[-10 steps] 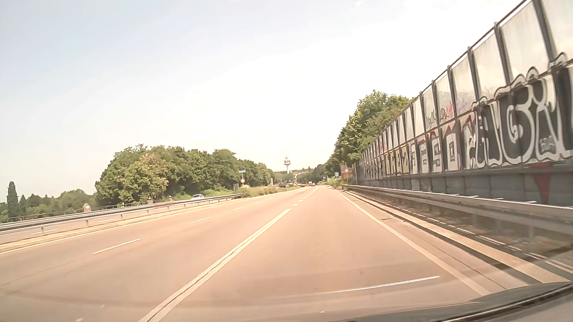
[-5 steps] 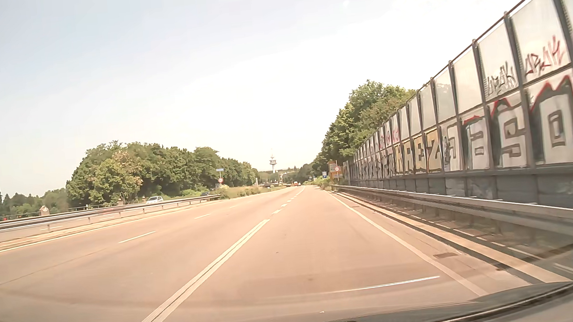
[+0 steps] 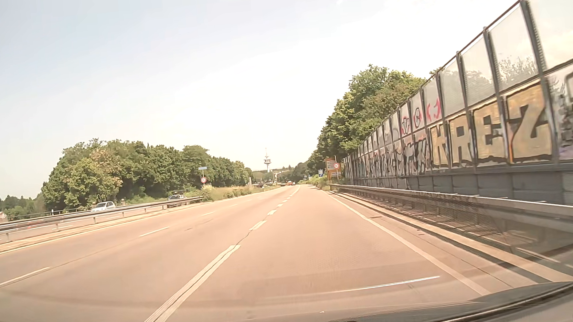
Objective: Follow the waypoints while adhering to traffic rules and regulations
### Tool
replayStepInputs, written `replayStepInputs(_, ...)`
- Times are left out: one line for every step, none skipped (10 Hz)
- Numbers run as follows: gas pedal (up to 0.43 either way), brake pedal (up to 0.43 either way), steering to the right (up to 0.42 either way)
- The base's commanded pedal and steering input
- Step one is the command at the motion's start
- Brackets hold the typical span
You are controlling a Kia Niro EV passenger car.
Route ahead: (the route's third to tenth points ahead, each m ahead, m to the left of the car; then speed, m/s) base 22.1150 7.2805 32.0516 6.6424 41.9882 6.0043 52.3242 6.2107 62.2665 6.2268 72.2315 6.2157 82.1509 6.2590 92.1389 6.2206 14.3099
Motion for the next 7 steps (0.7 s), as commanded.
replayStepInputs(0.24, 0.0, 0.003)
replayStepInputs(0.24, 0.0, 0.003)
replayStepInputs(0.24, 0.0, 0.003)
replayStepInputs(0.24, 0.0, 0.003)
replayStepInputs(0.24, 0.0, 0.003)
replayStepInputs(0.24, 0.0, 0.003)
replayStepInputs(0.24, 0.0, 0.003)
